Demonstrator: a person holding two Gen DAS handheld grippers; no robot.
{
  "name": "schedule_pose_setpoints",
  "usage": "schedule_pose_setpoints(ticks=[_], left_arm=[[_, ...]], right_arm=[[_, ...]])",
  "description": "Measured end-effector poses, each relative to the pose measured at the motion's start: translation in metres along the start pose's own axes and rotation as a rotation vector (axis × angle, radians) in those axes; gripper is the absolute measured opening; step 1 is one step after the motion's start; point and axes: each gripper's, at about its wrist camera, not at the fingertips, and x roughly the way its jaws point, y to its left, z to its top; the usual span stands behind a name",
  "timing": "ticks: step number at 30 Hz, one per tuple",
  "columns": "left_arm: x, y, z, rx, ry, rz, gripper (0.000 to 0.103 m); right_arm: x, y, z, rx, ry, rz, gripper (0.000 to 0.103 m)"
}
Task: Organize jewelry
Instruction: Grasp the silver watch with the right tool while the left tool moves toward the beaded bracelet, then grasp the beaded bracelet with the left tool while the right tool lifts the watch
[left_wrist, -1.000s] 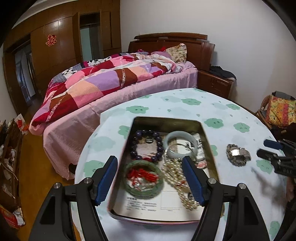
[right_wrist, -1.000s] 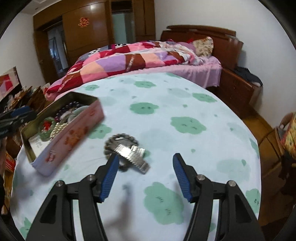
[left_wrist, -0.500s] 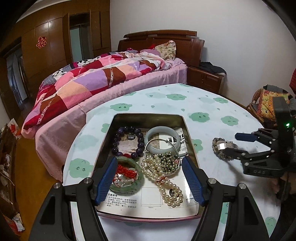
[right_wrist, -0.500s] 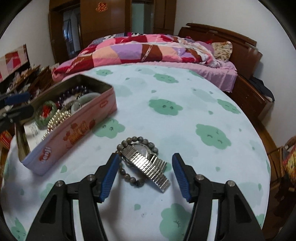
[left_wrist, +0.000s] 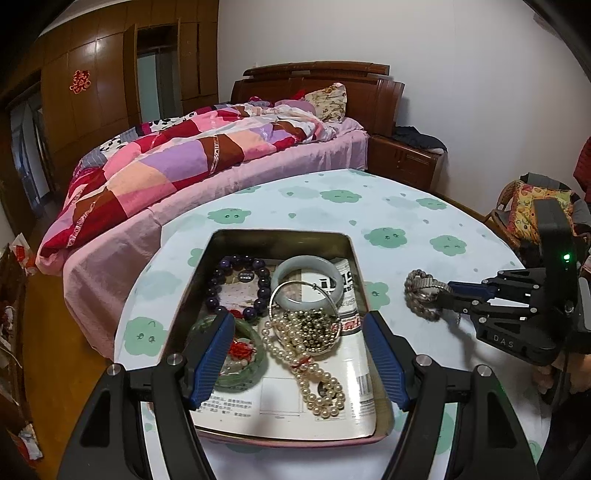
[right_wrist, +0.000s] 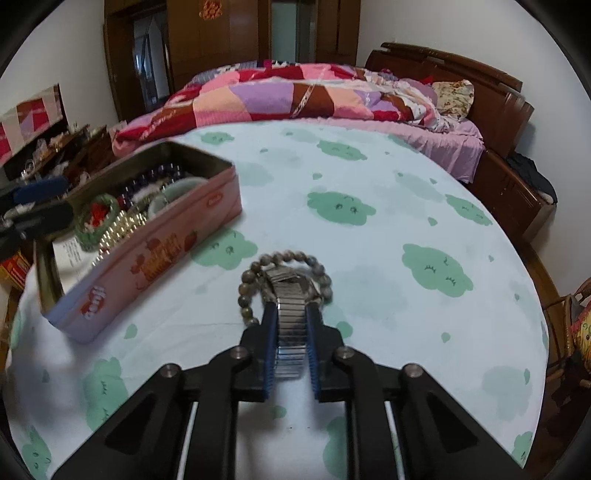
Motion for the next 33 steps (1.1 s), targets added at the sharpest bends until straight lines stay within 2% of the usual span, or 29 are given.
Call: schedule_pose_setpoints(ticks=[14,24,29,33], left_arm=[[0.000,-0.035,0.016,0.060,-0.022,-0.046,0.072],[0.024,-0.087,0.025,0.169,0.004,-0.098,0.072],[0.048,-0.119,0.023,0.236,0.050,-0.120,0.072],[0.072,-0.133,0.022,0.252,0.096,-0.128,0.072]], right_arm=[[-0.055,-0.003,0.006,0.083,-0.200,-0.007,0.017],[-0.064,-0.033,-0.007,0.156,-0.218,-0.071,0.017],[-0.064,-0.051,-0.021,0.205,-0.213,-0.086,0.017],[-0.067,-0.062,-0.030,0.231,-0.219,-0.090,0.017]])
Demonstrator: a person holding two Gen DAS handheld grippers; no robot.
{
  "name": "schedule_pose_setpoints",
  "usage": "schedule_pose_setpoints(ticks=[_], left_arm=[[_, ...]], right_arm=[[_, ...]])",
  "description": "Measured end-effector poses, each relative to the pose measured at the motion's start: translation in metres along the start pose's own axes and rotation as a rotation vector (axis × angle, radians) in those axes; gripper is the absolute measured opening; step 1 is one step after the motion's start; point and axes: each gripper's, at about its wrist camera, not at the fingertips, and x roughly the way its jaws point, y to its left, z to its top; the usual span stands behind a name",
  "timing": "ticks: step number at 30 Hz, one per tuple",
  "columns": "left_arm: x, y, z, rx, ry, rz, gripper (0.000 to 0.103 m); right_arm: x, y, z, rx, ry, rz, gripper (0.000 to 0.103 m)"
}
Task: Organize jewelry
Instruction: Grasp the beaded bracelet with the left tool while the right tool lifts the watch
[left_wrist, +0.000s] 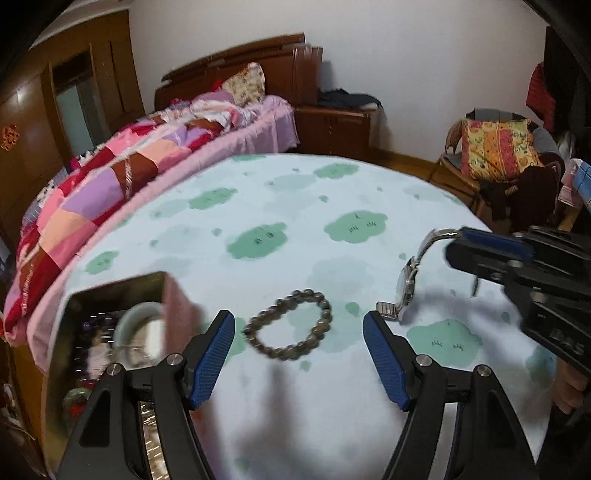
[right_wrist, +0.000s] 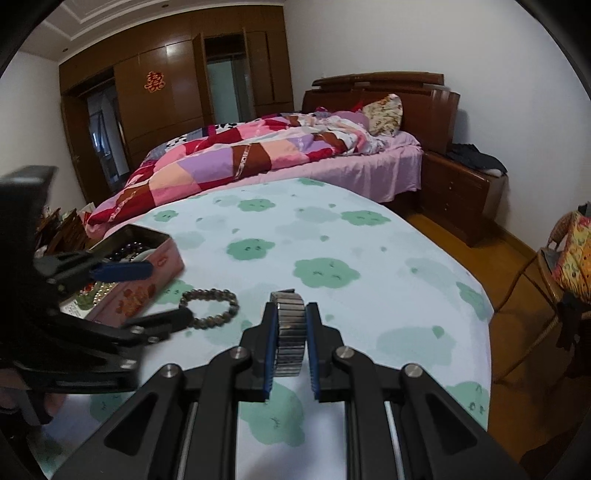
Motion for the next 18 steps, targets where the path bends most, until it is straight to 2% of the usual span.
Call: schedule_pose_setpoints(ticks=[6,8,11,12,18], left_arm=[[0.031,-0.003,0.002,-0.008,0.076,-0.011,0.072],[0.040,-0.002,-0.002,-0.019,0.116,-0.039,0.054],[0.036,-0.003,-0.002,-0.010,0.116,-0.082,0.013],[0.035,-0.003,-0.002,-0.008,0.122,-0.091,0.008],[-0.001,0.006,0.000,-0.038,0.050,-0.120,0.008]], right_arm=[[-0.004,-0.005,-0.003,0.012,-0.013,0.008,0.017],[-0.005,-0.004,-0.004,0.010,-0.017,0.013,0.017],[-0.006,-0.002,-0.003,0.003,-0.022,0.016,0.017],[-0.006,-0.001,-0.002,0.001,-0.023,0.017,0.017],[-0.013,0.004,0.006,-0.019,-0.043,0.011,0.017]])
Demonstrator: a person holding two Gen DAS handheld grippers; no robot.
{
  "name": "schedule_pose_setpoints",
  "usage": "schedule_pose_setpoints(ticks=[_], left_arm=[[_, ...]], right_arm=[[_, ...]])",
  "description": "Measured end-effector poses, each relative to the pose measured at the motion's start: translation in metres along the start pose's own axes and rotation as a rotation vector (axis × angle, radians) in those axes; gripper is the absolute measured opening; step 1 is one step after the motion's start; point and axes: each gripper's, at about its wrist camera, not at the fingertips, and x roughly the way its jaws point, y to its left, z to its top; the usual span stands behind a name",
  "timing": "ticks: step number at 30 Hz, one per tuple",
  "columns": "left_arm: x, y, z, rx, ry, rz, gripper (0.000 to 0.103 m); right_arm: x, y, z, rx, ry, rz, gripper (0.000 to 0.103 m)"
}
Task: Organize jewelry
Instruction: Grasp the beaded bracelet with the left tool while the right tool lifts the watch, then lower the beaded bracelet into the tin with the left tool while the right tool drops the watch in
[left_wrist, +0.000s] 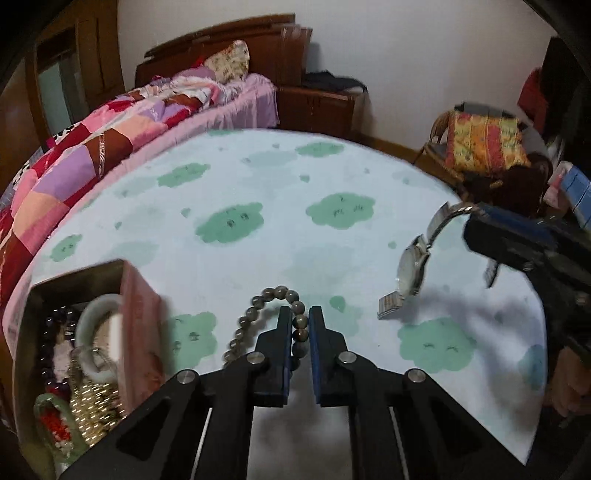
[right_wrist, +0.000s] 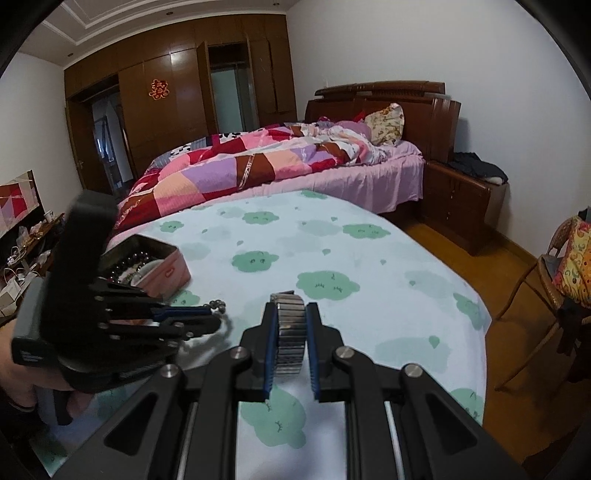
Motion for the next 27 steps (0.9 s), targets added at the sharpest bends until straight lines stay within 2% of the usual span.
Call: schedule_pose_setpoints(ticks=[11,19,27], left_arm=[[-0.083,0.023,0.008,-0.028,-0.161,-0.017,0.008],[-0.133,0.058,0.002,-0.057,-0.230,0.059,0.008],[-0.149,0.091,-0.022,-0.124,-0.241,0.142,0.008]], right_arm=[[-0.013,0.023,0.023,-0.053,-0.044,0.018,0.017],[-0.019,0.056,0.039,-0.095,-0.080,0.076,0.017],[-0.019,0.100,0.056,-0.155,-0.101,0.145,0.017]])
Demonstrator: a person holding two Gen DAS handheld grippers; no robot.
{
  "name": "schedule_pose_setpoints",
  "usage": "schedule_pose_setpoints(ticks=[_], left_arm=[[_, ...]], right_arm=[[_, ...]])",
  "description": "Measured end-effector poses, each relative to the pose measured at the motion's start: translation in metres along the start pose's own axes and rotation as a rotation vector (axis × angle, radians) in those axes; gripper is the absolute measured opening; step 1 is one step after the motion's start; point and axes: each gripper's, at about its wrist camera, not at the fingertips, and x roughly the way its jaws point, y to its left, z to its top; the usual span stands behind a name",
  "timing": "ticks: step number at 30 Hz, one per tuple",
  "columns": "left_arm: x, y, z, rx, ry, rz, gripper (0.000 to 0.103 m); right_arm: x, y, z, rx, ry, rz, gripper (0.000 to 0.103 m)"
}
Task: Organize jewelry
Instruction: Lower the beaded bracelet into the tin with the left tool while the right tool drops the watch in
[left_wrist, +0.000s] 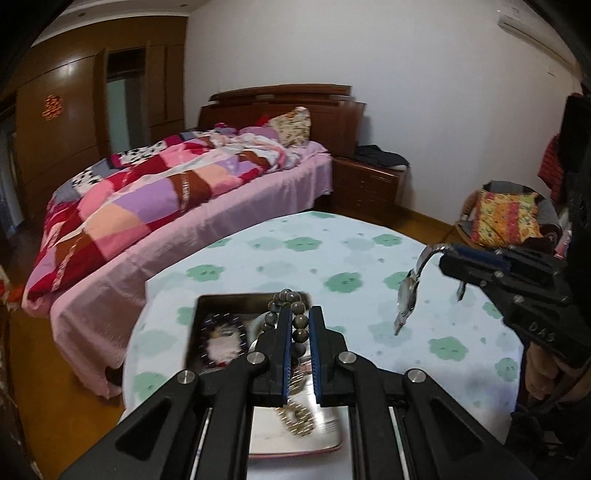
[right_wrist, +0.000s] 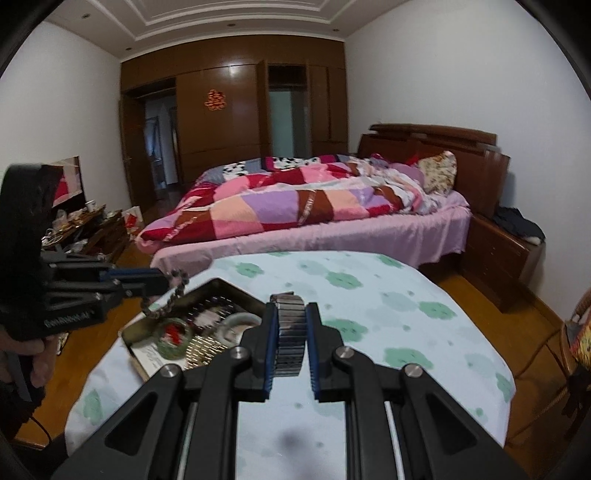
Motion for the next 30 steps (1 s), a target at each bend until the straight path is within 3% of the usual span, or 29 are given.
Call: schedule_pose_setpoints(ticks=[10,20,30], left_arm=[[-0.007,0.033,-0.021,-0.055,-0.001,0.062,0.008],[0.007,0.053,-0.036,-0.110,0.024,0.062,0.008],[0.028,0.058,-0.054,-0.151,0.072,0.079,0.008]], right_arm=[[0.024,0.051,0.014,-0.075,0.016,0.073,0.017],[0.052,0.082,0.004,-0.132,0.072,0.103,0.017],[0.090,0.091,-0.029,-0.134,0.215,0.116,0.017]])
